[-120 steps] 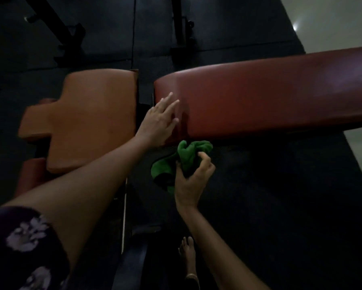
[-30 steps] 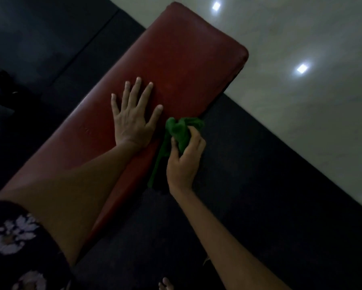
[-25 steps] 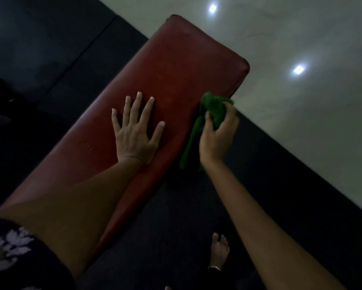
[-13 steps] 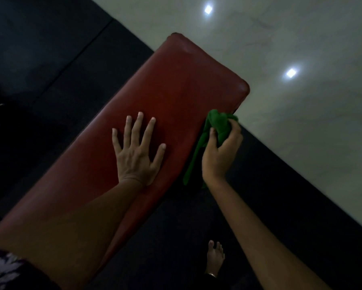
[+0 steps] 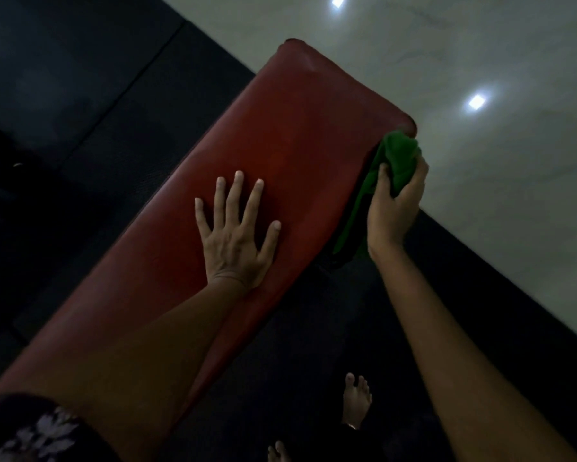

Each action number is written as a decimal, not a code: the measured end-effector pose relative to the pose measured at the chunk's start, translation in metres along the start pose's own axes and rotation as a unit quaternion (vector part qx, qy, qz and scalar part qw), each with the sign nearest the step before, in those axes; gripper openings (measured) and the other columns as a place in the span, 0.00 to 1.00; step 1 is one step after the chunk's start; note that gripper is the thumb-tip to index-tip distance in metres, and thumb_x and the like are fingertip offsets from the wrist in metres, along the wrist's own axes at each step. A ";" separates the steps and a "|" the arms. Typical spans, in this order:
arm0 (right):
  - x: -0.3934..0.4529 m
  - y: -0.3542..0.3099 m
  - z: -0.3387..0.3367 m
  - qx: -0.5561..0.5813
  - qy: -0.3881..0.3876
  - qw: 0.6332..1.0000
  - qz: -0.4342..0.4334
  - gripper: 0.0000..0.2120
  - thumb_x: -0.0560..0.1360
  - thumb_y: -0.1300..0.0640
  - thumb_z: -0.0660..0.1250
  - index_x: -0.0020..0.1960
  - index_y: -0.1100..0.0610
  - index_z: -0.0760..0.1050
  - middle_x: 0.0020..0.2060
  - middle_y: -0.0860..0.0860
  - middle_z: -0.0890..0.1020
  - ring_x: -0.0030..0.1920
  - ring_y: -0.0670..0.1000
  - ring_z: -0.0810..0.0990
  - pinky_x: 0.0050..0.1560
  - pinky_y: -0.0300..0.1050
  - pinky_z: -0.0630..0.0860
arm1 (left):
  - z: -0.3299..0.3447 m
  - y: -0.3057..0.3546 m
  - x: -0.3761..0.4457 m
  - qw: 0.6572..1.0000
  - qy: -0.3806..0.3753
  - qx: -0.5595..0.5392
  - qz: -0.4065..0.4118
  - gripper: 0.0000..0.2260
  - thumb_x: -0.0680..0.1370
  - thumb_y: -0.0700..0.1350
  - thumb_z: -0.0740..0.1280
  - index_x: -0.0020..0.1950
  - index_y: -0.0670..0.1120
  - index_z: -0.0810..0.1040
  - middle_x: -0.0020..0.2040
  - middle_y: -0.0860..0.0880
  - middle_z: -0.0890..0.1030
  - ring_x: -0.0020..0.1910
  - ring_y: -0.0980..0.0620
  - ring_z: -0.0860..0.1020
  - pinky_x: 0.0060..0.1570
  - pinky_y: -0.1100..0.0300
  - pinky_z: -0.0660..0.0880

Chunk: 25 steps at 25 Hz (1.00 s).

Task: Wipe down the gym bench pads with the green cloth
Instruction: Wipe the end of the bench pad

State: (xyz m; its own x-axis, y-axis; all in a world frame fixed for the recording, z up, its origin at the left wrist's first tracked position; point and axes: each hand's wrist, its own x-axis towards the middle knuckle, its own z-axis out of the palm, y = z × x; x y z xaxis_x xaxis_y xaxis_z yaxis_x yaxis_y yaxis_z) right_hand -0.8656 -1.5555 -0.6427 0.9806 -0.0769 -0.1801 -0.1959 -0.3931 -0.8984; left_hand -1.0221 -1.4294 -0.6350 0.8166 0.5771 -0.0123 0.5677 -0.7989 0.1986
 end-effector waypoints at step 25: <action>-0.127 -0.142 -0.131 -0.180 -0.301 0.935 -0.056 0.15 0.76 0.57 0.65 0.62 0.54 0.70 0.49 0.50 0.78 0.46 0.47 0.76 0.44 0.39 0.71 | -0.165 0.036 -0.056 0.955 -0.218 -0.195 -0.056 0.24 0.79 0.44 0.62 0.74 0.44 0.61 0.74 0.44 0.62 0.71 0.45 0.64 0.71 0.50 0.60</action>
State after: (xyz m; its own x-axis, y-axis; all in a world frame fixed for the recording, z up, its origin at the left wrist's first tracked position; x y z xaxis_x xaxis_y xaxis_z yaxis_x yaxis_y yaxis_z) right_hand -0.9624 -1.6096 -0.4394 0.7955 0.4696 -0.3830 0.0267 -0.6586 -0.7520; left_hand -1.0651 -1.4627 -0.4652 0.7670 0.4622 -0.4451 0.6415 -0.5639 0.5200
